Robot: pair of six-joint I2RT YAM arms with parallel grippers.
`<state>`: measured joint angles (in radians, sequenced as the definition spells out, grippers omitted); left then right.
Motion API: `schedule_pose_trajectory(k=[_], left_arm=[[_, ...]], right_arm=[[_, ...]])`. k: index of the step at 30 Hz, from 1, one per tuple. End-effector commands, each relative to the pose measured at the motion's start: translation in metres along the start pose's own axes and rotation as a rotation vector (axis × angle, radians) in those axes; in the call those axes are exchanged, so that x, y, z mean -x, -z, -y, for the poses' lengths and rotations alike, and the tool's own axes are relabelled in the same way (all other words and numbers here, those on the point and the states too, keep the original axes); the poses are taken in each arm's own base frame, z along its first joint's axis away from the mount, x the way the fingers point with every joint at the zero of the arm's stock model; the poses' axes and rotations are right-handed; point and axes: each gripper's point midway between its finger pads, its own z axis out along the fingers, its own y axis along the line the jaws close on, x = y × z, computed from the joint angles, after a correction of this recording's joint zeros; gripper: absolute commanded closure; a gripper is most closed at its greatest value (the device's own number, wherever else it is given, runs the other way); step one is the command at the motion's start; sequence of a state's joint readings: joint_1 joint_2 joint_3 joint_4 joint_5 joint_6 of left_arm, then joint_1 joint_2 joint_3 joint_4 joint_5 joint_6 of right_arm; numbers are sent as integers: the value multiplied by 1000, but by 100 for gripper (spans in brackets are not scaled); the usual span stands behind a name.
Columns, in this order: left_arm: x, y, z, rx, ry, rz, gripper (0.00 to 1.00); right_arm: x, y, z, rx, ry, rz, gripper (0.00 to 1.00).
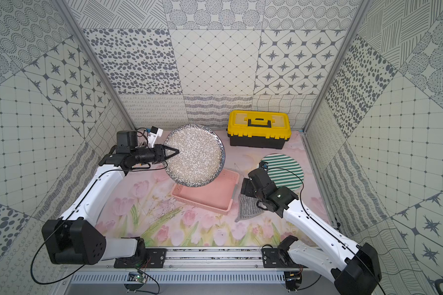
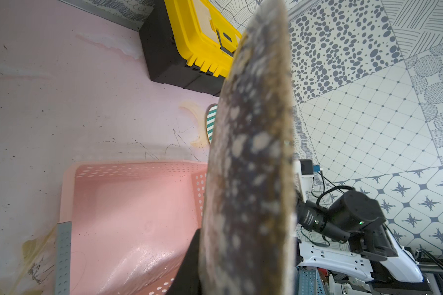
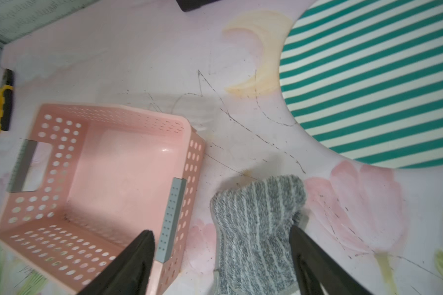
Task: Wipe the wet plate dry
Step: Place the towel at the center of the board, then place the plate on the plate.
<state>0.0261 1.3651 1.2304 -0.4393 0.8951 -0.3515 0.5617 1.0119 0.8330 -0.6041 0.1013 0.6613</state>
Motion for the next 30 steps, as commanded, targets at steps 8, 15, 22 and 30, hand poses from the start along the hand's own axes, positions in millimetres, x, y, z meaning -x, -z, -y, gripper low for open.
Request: schedule_pose_trajectory(k=[8,15,22,30], left_arm=[[-24,20,79,-395,-192,-95,100],[-34,20,90,-450,-181,-134,100],[-40,13,94,-469,-165,-165,100],[-44,-2,86,-440,-140,-179,100]], right_arm=[[48,36,-121,759,18,-6,25],[66,26,-144,855,9,-12,34],[66,13,-166,904,38,-40,53],[58,10,-182,966,39,-50,100]])
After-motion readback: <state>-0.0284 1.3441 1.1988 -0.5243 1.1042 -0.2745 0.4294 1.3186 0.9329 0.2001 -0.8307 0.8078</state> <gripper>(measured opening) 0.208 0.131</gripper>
